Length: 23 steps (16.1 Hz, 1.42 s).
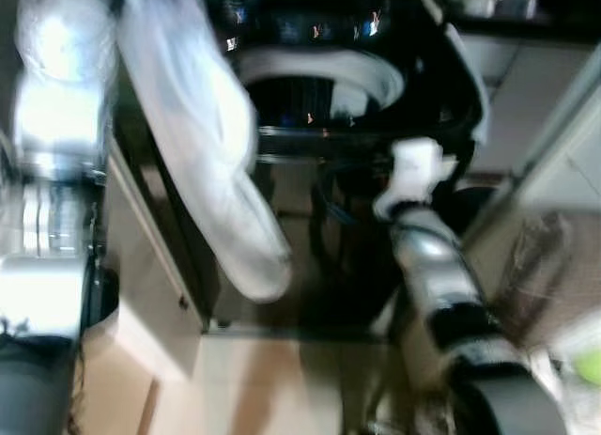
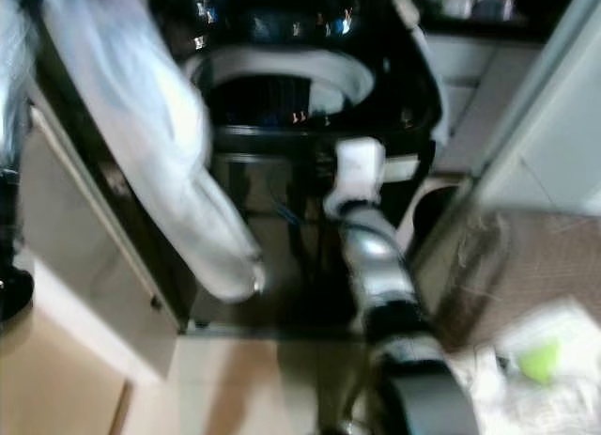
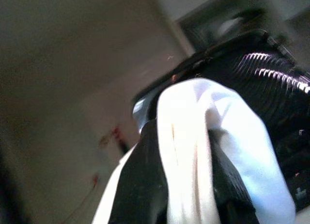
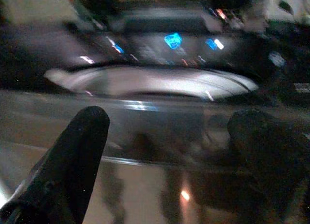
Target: Clothes washing
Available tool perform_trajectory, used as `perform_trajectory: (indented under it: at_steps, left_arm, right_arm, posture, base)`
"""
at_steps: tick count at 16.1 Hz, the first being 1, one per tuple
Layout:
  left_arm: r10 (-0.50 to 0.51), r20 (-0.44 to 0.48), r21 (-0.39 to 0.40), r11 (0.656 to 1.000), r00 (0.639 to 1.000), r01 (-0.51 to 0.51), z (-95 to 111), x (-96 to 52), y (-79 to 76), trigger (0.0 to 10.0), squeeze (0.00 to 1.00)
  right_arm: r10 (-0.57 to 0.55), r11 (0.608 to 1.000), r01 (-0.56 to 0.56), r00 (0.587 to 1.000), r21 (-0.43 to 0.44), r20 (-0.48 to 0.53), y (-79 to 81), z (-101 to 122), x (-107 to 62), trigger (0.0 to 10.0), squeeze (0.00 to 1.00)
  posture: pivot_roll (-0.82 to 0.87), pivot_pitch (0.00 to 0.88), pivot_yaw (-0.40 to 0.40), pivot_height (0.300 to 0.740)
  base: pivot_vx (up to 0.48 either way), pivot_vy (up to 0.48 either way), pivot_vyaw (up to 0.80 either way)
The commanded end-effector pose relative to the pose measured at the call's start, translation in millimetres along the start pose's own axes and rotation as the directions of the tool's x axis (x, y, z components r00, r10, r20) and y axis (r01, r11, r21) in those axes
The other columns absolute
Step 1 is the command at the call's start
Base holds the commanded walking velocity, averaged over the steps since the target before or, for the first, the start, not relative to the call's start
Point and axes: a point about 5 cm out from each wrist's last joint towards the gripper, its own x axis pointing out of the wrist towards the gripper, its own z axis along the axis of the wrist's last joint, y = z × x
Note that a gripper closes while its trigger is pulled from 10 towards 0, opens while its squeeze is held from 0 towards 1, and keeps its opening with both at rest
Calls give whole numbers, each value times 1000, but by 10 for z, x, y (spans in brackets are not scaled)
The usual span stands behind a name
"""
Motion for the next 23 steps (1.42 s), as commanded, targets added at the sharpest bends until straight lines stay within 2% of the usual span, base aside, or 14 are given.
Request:
perform_trajectory:
  at_steps: [1,2,4,6,7,9,10,11,13,14,16,18,20,23]
  left_arm:
    - [-12,96,116,993,995,1,273,137,201,10000,0]
    - [-30,103,152,988,994,14,331,200,224,10000,0]
    - [-78,74,396,917,994,42,566,470,135,10000,0]
    - [-160,35,727,682,986,85,642,586,-167,10000,0]
    - [-222,9,823,556,975,120,547,577,-415,10000,0]
    - [-269,-13,849,506,963,153,458,551,-622,10000,0]
    - [-310,-55,900,397,949,182,304,494,-790,10000,0]
    - [-340,-136,894,362,931,263,106,413,-907,10000,0]
    - [-421,-323,909,112,847,402,-424,116,-1119,10000,0]
    - [-444,-394,886,50,804,462,-638,-36,-1179,10000,0]
    - [-471,-470,822,74,747,564,-900,-260,-1267,10000,0]
    - [-469,-558,706,165,684,689,-1131,-471,-1309,10000,0]
    - [-451,-587,637,256,673,727,-1223,-546,-1278,10000,0]
    - [-414,-604,618,297,681,728,-1297,-592,-1176,10000,0]
  right_arm:
    - [-2,1000,2,1000,21,19,49,27,7,10000,0]
    - [-7,1000,6,1000,23,19,54,19,-2,10000,0]
    - [16,999,-20,996,43,88,145,102,-102,10000,0]
    - [211,969,-241,920,52,332,417,840,-441,10000,0]
    - [284,953,-302,892,-4,352,367,1017,-650,10000,0]
    - [250,966,-259,903,-21,349,261,1064,-750,10000,0]
    - [240,969,-242,906,-38,350,233,1101,-815,10000,0]
    - [242,969,-243,903,-43,354,261,1139,-856,10000,0]
    - [260,964,-262,913,-37,314,341,1248,-987,10000,0]
    - [271,961,-274,910,-35,313,361,1290,-1008,10000,0]
    - [275,959,-280,908,-30,316,352,1315,-1015,10000,0]
    - [273,959,-284,909,-11,313,351,1323,-1001,10000,0]
    - [278,957,-291,912,-1,301,364,1340,-987,10000,0]
    - [312,943,-331,910,23,275,376,1345,-958,10000,0]
  posture:
    - [-73,0,26,740]
    - [-79,0,34,740]
    - [-148,0,94,740]
    - [-243,2,161,740]
    - [-283,13,183,740]
    - [-332,33,209,740]
    - [-353,49,222,740]
    - [-364,60,233,740]
    - [-373,79,245,740]
    - [-371,87,244,740]
    - [-371,89,238,740]
    - [-365,90,227,740]
    - [-355,84,208,740]
    - [-347,80,196,740]
  base:
    - [461,0,0]
    - [461,0,0]
    - [469,0,0]
    - [469,0,0]
    - [469,0,0]
    - [461,0,0]
    - [360,0,0]
    - [0,0,0]
    - [0,0,0]
    - [0,0,0]
    - [0,0,0]
    - [0,0,0]
    - [0,0,0]
    - [0,0,0]
